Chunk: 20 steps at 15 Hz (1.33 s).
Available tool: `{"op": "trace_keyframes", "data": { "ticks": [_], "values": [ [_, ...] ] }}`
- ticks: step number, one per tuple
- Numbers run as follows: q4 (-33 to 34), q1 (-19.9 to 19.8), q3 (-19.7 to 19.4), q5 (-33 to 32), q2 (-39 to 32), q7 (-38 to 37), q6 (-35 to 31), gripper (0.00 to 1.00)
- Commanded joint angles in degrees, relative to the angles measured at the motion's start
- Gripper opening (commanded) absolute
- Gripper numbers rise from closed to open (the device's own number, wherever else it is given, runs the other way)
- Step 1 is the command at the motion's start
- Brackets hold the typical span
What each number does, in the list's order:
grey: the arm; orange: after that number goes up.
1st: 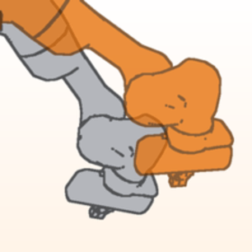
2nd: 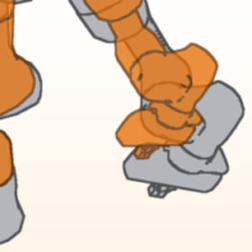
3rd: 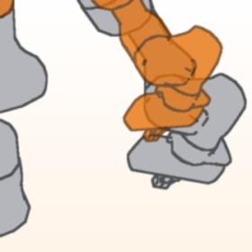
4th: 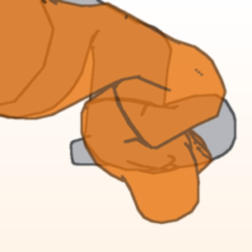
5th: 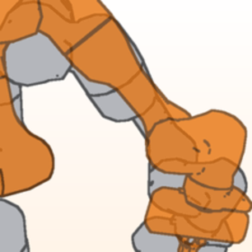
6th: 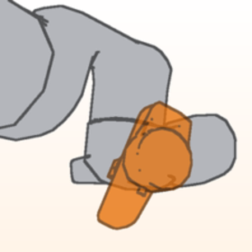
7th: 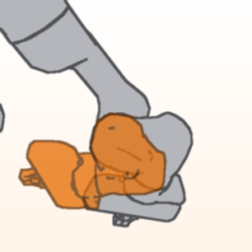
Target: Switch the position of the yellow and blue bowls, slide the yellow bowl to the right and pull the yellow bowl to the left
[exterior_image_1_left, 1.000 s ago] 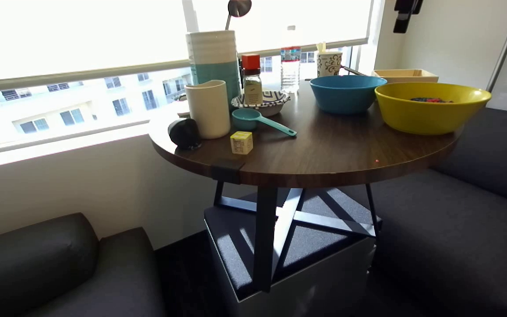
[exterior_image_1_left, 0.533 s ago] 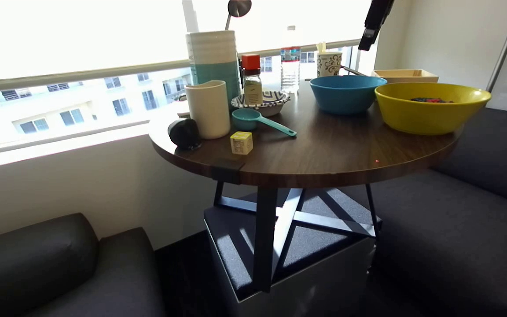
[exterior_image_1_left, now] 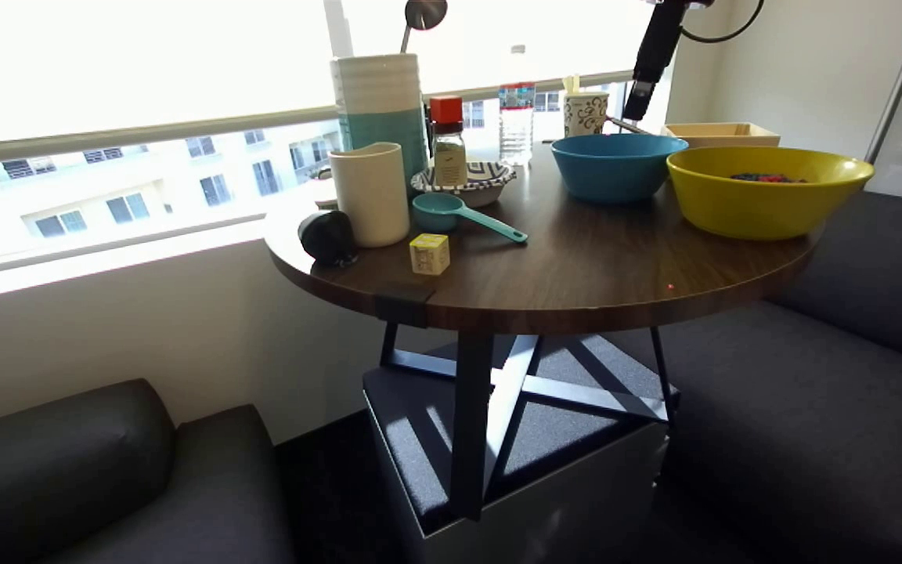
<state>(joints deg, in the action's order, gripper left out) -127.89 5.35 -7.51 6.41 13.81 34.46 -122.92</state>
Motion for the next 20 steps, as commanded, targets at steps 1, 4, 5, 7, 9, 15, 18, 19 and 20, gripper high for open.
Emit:
{"op": "trace_keyframes", "data": {
  "ticks": [1, 4, 5, 7, 9, 15, 18, 19, 20],
  "values": [
    [0.5, -0.8, 1.3, 0.1, -1.1, 0.2, -0.1, 1.00],
    [2.2, 0.5, 2.1, 2.7, -5.0, 1.3, -0.4, 1.00],
    [2.4, 0.5, 2.7, 2.7, -5.6, 1.3, -1.1, 1.00],
    [2.6, 0.4, 3.9, 2.6, -6.6, 1.1, -2.5, 1.00],
    [3.0, 0.3, 4.9, 3.1, -8.1, 1.0, -2.1, 1.00],
    [1.9, 0.7, 7.7, 7.9, -8.9, 1.6, 1.6, 1.00],
    [0.9, 0.9, 9.3, 6.6, -7.8, -0.6, 3.8, 1.00],
    [0.7, 1.0, 9.8, 6.2, -7.5, -1.3, 4.6, 1.00],
    [0.4, 1.1, 10.3, 5.5, -7.3, -2.4, 5.4, 1.00]
  ]
}}
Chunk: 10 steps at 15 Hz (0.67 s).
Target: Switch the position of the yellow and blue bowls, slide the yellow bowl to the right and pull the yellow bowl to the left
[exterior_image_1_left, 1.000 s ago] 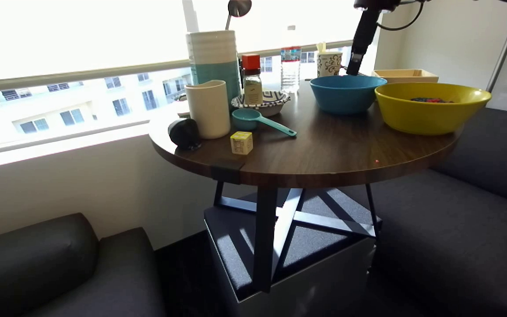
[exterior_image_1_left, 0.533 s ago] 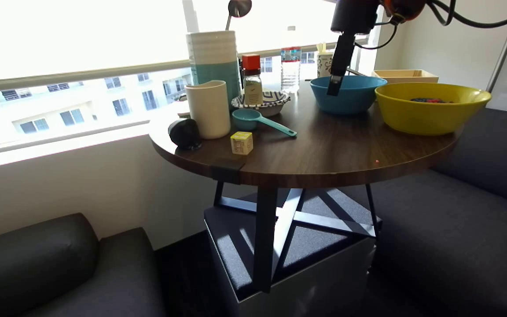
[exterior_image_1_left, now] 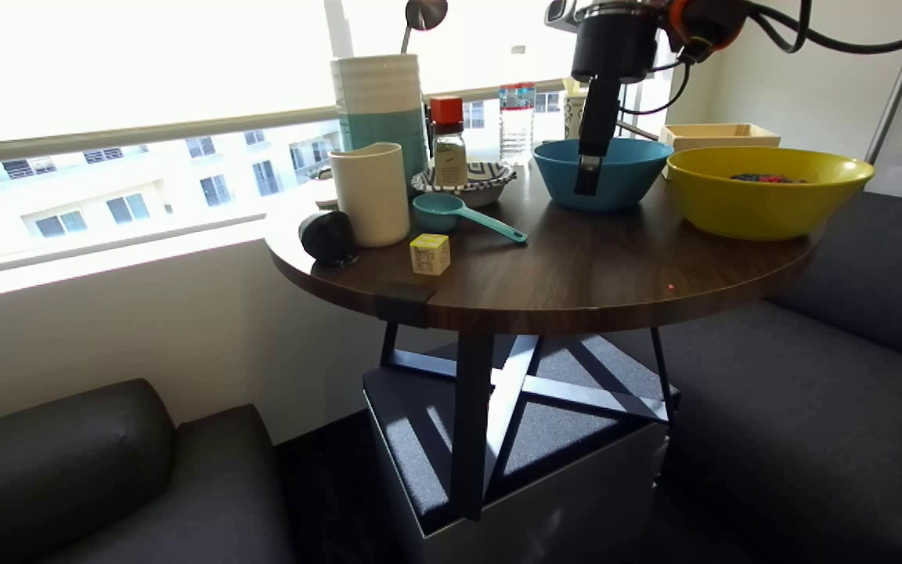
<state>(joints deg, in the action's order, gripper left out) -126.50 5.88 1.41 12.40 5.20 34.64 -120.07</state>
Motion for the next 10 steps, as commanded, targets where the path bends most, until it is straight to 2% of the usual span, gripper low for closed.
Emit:
{"op": "trace_keyframes", "data": {
  "ticks": [1, 10],
  "values": [
    [-1.3, 0.6, 1.9, -1.0, 1.8, -3.7, 3.2, 1.00],
    [-4.9, 2.2, 4.7, -2.8, 5.8, -10.2, 7.2, 1.00]
  ]
}}
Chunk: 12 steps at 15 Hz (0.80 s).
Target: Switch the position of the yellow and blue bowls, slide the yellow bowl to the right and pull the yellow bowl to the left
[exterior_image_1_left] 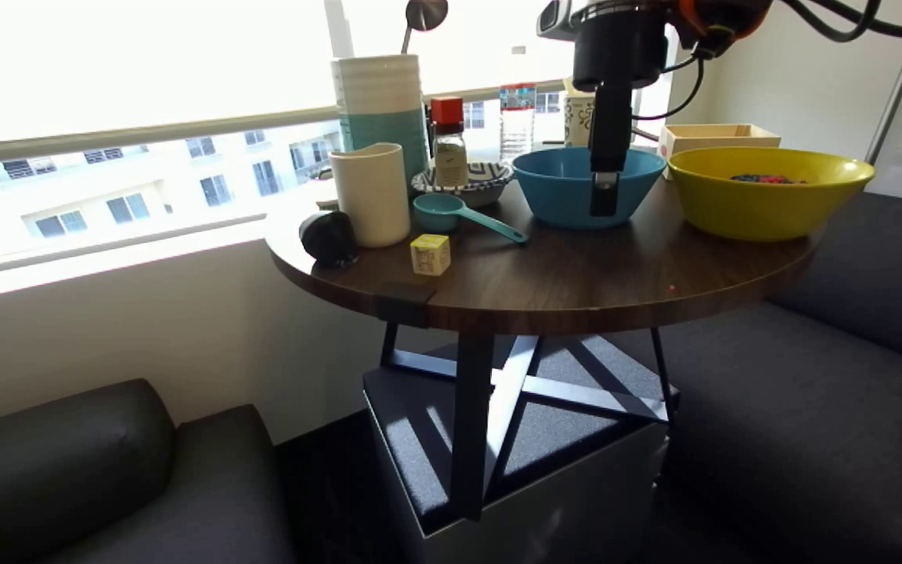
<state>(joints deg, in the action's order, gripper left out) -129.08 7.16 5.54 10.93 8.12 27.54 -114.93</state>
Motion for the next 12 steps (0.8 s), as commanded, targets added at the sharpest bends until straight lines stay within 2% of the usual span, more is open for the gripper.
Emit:
{"op": "trace_keyframes", "data": {
  "ticks": [1, 12],
  "values": [
    [-2.7, 1.1, 0.8, -1.3, 3.2, -3.7, 2.8, 1.00],
    [-5.1, 2.2, 0.9, -0.3, 5.9, -5.1, 8.5, 1.00]
  ]
}}
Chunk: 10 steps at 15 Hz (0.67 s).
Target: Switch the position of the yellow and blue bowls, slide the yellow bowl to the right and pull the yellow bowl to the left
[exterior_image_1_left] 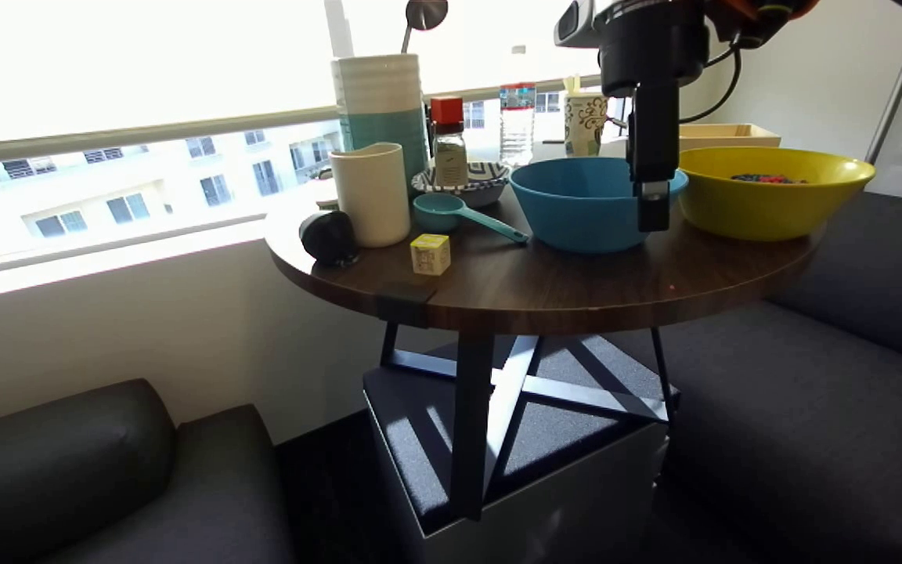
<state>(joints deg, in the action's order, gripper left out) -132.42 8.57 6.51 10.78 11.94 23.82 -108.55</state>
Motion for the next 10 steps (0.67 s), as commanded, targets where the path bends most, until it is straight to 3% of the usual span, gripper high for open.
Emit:
{"op": "trace_keyframes", "data": {
  "ticks": [1, 5, 10],
  "values": [
    [-1.9, 0.9, 0.0, -0.1, 2.2, -1.3, 2.6, 1.00],
    [-2.4, 0.9, 0.1, -0.5, 3.1, -1.5, 2.6, 1.00],
    [-4.0, 1.2, 2.5, -7.9, 9.9, -7.7, -2.4, 1.00]
  ]
}}
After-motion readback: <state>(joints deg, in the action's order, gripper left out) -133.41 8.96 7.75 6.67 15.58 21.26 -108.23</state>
